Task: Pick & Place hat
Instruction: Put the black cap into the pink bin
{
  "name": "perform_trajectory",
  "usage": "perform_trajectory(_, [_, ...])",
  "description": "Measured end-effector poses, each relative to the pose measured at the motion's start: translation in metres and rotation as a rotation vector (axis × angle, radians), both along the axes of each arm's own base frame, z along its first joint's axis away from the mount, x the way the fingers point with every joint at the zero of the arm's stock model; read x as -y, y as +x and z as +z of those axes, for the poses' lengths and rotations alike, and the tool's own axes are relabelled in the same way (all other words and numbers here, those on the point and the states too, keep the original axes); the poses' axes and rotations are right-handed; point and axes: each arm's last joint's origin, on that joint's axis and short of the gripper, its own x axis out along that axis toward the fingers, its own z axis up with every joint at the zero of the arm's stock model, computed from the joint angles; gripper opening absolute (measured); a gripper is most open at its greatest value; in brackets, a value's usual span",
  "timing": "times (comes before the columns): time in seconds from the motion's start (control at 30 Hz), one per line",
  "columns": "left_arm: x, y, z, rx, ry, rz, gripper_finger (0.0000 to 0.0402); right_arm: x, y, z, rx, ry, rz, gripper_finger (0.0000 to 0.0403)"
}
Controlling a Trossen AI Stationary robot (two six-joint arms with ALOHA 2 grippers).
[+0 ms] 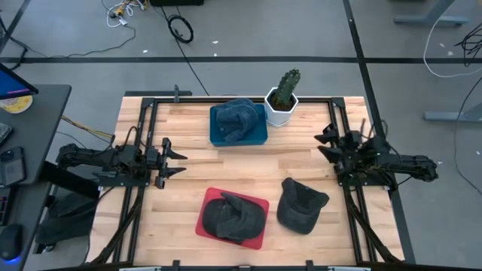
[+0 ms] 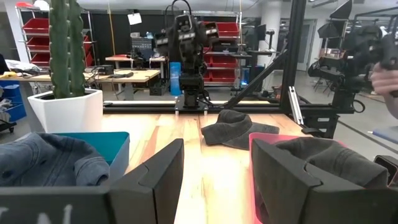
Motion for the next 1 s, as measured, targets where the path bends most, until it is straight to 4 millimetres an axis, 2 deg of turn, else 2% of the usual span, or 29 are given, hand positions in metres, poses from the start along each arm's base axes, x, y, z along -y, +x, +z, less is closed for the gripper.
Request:
perform_trajectory(0.23, [0.000,0.000,0.000,0.001,0.000,0.000,0.0193,-0.007,-0.015,0.020,0.252,-0.116,0.154,0.0198])
perform_trajectory(0.37, [0.000,0.000,0.000,0.001,0.000,-0.001,0.0193,-0.008,-0.027,0.033,0.406,-0.143,0.174,0.0198])
perform_trajectory(0.47, [0.000,0.000,0.000,0.001,0.000,-0.001,0.0193,-0.010,-0.038,0.051,0.498,-0.174,0.162,0.0198])
perform_trajectory(0.57, [0.000,0.000,0.000,0.001,0.000,0.000,0.0193,-0.011,-0.052,0.078,0.552,-0.182,0.161,0.0198])
perform_trajectory(0.63, [0.000,0.000,0.000,0.001,0.000,-0.001,0.0193,-0.012,-0.060,0.097,0.532,-0.178,0.163,0.0198])
perform_trajectory(0.77, [0.000,0.000,0.000,0.001,0.000,-0.001,0.0193,-0.013,-0.070,0.131,0.357,-0.168,0.142,0.0198])
perform_trajectory(1.0, [0.000,0.000,0.000,0.001,0.000,-0.001,0.0193,-0.012,-0.072,0.171,0.105,-0.120,0.132,0.0198])
